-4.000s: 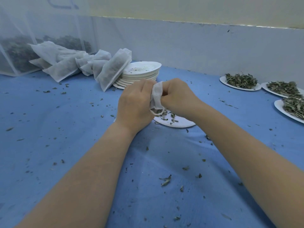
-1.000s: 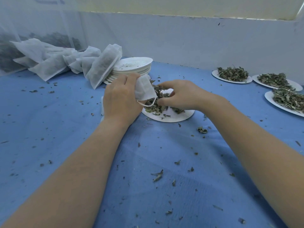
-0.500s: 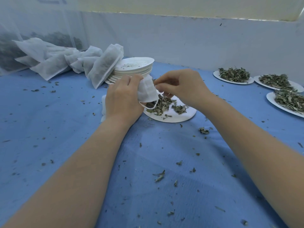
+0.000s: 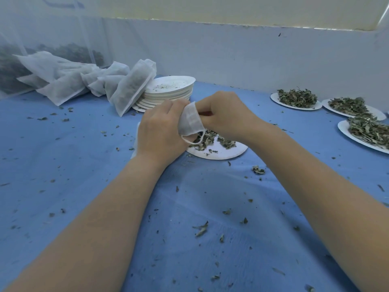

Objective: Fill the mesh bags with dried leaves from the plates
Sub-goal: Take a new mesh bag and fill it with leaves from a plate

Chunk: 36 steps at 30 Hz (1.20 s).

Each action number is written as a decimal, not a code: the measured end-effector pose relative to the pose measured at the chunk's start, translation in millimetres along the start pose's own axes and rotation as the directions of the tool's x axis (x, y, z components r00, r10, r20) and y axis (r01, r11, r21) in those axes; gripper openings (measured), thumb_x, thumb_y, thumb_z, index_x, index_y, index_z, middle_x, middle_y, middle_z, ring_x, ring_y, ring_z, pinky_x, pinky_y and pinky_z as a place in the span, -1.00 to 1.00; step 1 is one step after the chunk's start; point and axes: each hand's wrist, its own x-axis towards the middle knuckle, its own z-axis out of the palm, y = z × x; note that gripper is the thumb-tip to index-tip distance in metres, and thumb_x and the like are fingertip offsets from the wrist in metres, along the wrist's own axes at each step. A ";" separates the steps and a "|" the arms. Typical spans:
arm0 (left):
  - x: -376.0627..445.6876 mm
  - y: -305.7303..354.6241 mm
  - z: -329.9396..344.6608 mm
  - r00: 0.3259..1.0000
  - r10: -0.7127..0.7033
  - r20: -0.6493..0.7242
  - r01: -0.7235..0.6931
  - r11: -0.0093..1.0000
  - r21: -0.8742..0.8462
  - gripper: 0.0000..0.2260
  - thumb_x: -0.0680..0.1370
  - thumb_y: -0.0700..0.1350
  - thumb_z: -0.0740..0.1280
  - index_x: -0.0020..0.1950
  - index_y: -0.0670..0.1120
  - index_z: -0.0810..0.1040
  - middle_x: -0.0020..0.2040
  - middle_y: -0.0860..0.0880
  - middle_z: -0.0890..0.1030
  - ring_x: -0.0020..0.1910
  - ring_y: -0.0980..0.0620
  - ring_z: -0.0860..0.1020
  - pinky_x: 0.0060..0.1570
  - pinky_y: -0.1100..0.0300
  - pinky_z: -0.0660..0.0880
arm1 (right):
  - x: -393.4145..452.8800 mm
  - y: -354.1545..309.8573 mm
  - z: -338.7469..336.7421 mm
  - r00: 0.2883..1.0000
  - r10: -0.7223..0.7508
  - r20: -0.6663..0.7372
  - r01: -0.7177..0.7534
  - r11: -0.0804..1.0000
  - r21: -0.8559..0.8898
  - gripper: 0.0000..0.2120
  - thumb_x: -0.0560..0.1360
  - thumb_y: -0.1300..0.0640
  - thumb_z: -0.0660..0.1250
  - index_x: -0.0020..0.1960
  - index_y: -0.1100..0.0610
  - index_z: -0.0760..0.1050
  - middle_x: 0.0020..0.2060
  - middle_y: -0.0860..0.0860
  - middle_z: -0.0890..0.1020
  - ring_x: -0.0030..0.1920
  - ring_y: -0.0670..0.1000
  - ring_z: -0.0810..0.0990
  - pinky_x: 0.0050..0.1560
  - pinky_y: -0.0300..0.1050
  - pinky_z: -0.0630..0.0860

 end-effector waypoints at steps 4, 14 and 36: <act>1.7 1.2 -1.3 0.995 0.063 -0.080 -0.064 0.998 -0.007 -0.71 0.33 -0.06 0.25 -0.08 -0.21 0.60 -0.26 -0.13 0.59 -0.28 -0.18 0.56 -0.24 0.05 0.48 | -0.3 -7.3 -3.1 0.997 -0.014 0.070 0.017 0.999 -0.048 -0.83 0.45 0.28 0.25 -0.29 0.23 0.54 -0.60 -0.08 0.30 -0.52 -0.15 0.28 -0.50 -0.36 0.22; 0.2 1.7 -1.7 0.998 -0.035 -0.057 0.034 0.999 -0.012 -0.64 0.33 0.01 0.31 0.07 -0.11 0.57 -0.14 -0.07 0.62 -0.18 -0.13 0.57 -0.24 0.11 0.47 | 0.4 -5.9 -9.1 0.992 -0.021 0.124 0.020 1.000 0.005 -0.84 0.49 0.21 0.24 -0.12 0.18 0.60 -0.42 -0.07 0.51 -0.51 -0.20 0.36 -0.50 -0.44 0.26; 0.3 -13.1 1.8 0.958 -0.265 0.106 0.261 0.964 0.056 -0.60 0.39 0.01 0.34 0.22 -0.04 0.49 0.00 -0.09 0.57 0.02 -0.15 0.49 -0.05 0.00 0.44 | 0.0 44.4 -7.9 0.929 0.261 0.262 -0.160 0.923 -0.350 -0.55 0.49 0.04 0.27 0.37 -0.11 0.35 0.19 -0.06 0.43 0.09 -0.06 0.41 0.03 -0.21 0.29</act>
